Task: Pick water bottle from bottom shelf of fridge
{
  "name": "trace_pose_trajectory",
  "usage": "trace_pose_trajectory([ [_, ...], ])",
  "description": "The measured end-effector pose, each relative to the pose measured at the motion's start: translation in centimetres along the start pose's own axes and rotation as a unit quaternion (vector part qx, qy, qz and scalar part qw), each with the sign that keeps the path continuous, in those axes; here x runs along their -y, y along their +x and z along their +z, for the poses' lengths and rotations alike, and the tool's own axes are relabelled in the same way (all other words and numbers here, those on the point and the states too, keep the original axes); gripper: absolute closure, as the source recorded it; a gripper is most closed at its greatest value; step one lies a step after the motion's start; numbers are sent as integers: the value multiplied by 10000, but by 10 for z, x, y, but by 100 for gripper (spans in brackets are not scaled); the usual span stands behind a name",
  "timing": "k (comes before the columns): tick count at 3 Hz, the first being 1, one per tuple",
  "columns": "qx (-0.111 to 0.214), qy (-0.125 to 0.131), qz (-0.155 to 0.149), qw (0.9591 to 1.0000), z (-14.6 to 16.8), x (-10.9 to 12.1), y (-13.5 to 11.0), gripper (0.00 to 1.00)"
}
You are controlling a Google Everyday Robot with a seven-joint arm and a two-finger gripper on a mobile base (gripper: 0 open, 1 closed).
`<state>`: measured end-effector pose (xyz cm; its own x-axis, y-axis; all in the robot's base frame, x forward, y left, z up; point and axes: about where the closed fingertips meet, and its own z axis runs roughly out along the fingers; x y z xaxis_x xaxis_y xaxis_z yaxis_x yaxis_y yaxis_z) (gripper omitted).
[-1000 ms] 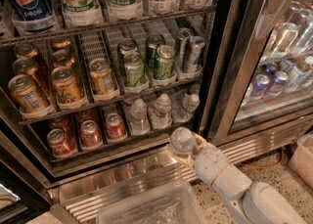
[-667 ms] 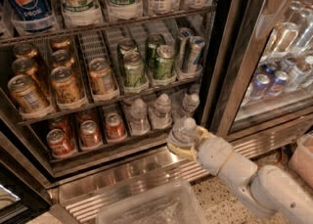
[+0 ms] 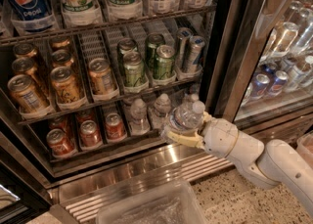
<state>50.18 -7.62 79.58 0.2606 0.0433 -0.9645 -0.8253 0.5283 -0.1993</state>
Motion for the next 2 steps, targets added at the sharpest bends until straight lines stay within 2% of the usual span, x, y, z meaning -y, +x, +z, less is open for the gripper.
trace_pose_trajectory([
  [1,303,-835,-195,9959,6,-33,-41,100],
  [2,157,-1453,-430,9883,8,-65,-73,100],
])
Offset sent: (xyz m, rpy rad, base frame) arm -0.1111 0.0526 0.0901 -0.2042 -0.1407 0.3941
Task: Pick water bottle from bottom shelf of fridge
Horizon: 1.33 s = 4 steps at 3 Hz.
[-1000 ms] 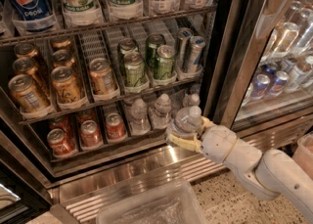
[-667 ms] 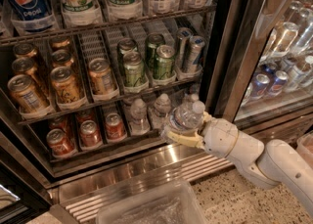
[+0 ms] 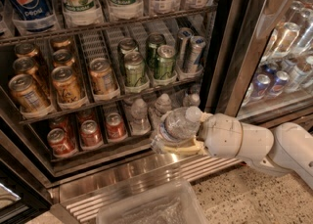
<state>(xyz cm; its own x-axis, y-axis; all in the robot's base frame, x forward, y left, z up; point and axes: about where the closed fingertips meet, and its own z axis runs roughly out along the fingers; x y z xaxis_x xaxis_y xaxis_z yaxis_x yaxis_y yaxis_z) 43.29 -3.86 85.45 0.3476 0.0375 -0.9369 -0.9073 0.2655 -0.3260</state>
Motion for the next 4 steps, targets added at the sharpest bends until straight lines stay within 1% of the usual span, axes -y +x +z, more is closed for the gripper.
trace_pose_trajectory([
  [1,-458,-315,-224,9982,17,-5,-28,100],
  [2,-896,-447,-428,9941,37,2,-50,100],
  [3,-1003,-430,-552,9925,47,12,-68,100],
  [4,-855,-294,-675,9936,47,26,-92,100],
])
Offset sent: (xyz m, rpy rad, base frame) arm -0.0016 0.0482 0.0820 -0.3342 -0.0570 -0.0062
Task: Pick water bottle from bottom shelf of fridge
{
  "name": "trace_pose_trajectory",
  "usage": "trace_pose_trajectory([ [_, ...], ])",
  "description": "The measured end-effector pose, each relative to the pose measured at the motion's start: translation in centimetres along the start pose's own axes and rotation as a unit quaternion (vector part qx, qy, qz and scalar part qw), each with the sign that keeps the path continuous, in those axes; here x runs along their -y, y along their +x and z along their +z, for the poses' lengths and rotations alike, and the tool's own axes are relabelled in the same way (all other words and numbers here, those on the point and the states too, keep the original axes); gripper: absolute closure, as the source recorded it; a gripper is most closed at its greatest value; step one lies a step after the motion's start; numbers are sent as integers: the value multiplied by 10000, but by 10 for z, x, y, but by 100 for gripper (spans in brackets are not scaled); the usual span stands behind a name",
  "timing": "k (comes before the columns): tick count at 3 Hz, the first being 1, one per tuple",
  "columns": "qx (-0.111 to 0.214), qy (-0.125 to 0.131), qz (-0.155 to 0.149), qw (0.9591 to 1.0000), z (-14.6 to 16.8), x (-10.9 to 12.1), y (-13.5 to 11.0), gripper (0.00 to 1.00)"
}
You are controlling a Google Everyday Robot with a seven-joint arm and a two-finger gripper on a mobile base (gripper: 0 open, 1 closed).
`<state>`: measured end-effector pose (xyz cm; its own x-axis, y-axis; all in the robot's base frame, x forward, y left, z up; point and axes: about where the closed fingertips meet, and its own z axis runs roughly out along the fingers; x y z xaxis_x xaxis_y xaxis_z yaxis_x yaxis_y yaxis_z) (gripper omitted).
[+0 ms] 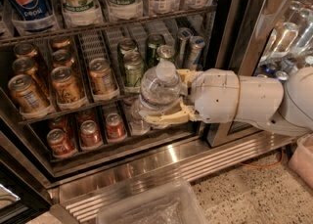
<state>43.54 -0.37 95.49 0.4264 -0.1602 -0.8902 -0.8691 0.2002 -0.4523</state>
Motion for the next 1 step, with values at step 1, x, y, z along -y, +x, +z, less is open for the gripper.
trace_pose_trajectory([
  [1,0,0,0,10000,0,0,0,100],
])
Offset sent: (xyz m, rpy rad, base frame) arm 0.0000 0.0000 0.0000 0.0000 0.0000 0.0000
